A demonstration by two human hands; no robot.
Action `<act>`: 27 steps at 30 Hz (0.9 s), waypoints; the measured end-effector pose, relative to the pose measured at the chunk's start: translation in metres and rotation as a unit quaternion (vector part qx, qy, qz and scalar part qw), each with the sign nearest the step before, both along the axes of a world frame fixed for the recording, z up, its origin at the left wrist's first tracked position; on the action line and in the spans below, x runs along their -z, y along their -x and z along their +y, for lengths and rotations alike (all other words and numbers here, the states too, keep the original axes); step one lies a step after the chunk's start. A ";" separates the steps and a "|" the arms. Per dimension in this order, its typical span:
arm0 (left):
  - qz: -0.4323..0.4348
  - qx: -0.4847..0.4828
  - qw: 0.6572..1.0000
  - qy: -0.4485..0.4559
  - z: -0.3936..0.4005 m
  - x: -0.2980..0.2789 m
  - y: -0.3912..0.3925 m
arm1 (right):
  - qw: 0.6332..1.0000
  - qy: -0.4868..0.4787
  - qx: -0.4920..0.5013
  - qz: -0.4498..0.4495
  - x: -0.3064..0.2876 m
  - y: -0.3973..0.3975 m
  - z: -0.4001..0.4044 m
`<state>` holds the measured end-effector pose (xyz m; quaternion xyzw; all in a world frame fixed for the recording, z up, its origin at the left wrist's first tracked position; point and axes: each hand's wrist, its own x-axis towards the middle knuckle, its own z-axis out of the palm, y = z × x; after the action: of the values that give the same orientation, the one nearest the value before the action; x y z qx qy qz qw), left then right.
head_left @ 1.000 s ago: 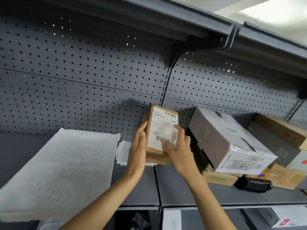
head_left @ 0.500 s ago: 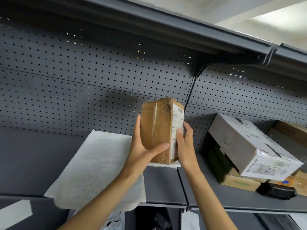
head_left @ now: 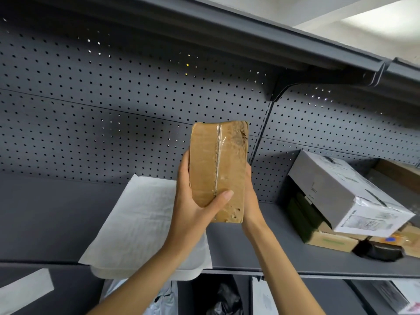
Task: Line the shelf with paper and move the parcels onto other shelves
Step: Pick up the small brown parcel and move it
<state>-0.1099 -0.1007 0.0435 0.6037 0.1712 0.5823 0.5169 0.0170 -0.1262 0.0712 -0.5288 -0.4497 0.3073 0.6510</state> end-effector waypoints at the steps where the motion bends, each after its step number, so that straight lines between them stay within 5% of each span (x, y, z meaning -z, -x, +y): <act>1: -0.003 0.004 1.000 0.001 -0.001 -0.001 0.000 | 1.000 -0.004 0.001 -0.005 -0.001 0.001 0.000; 12: 0.014 -0.001 1.000 -0.012 0.010 -0.002 0.009 | 1.000 -0.011 0.024 -0.002 -0.005 0.011 0.006; 19: 0.074 -0.130 0.985 -0.085 0.028 -0.008 0.031 | 0.992 0.011 0.055 -0.114 -0.002 0.021 0.015; 27: 0.196 -0.046 0.972 0.120 0.055 0.004 0.063 | 0.926 0.176 -0.020 -0.334 0.011 0.052 0.023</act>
<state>-0.1733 -0.0460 0.0399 0.6310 0.3652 0.4509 0.5150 -0.0349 -0.1034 0.0599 -0.6977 -0.5903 0.2004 0.3531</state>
